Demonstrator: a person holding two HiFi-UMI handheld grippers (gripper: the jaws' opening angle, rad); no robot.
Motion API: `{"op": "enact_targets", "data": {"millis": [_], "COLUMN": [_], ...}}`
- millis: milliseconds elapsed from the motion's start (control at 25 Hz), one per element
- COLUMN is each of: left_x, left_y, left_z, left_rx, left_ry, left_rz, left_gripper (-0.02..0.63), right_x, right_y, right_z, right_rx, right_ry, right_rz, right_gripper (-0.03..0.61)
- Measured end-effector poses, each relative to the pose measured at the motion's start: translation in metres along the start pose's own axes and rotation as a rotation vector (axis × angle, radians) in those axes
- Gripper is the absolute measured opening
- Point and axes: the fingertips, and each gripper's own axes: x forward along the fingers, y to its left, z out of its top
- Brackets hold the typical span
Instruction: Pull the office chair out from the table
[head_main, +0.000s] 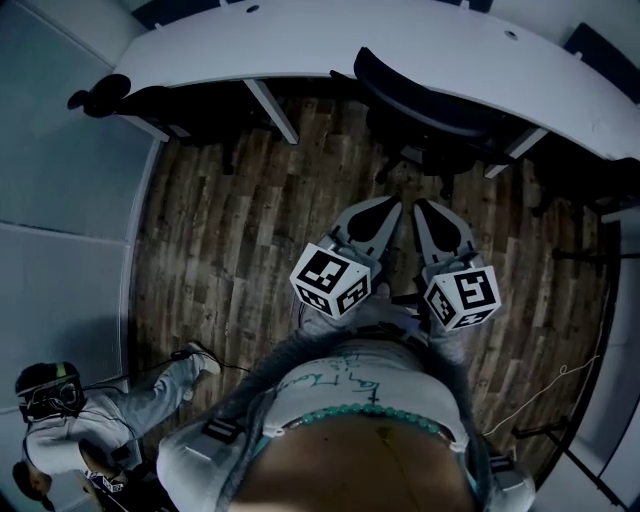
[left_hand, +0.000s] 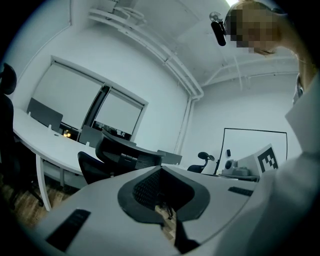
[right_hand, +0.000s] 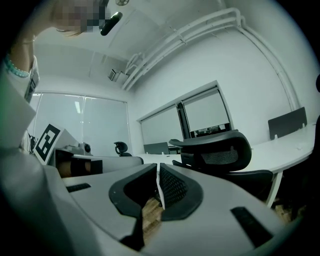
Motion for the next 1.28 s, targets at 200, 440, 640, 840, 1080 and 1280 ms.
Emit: {"op": "enact_targets", "data": {"millis": [200,440,640,840,1080,1280], "left_x": [0.022,0.058,0.074,0.094,0.11,0.118], "left_y": [0.012,0.045,0.065,0.09,0.11,0.122], "left_z": [0.001,0.019,0.022,0.033,0.033,0.036], "left_rx": [-0.005,-0.019,-0.022,-0.026,-0.036,-0.083], "left_ry": [0.004,0.009,0.015,0.027,0.058,0.091], "left_rz": [-0.034,-0.083,-0.115,-0.154,-0.224,-0.298], "left_gripper": [0.012,0.011,0.012,0.011,0.012,0.012], "right_x": [0.011,0.05,0.07,0.095,0.113,0.116], "right_y": [-0.02,-0.045,-0.056,-0.069,-0.083,-0.093], "right_z": [-0.001,0.015,0.015,0.019,0.016,0.016], "right_rx": [0.006,-0.001,0.003,0.013,0.045,0.078], "right_ry": [-0.003,-0.006,-0.015,-0.019,-0.03,-0.044], "right_rz": [-0.042,-0.094,-0.127,-0.173,-0.23,-0.273], "right_gripper": [0.028,0.028,0.028,0.028,0.028,0.028]}}
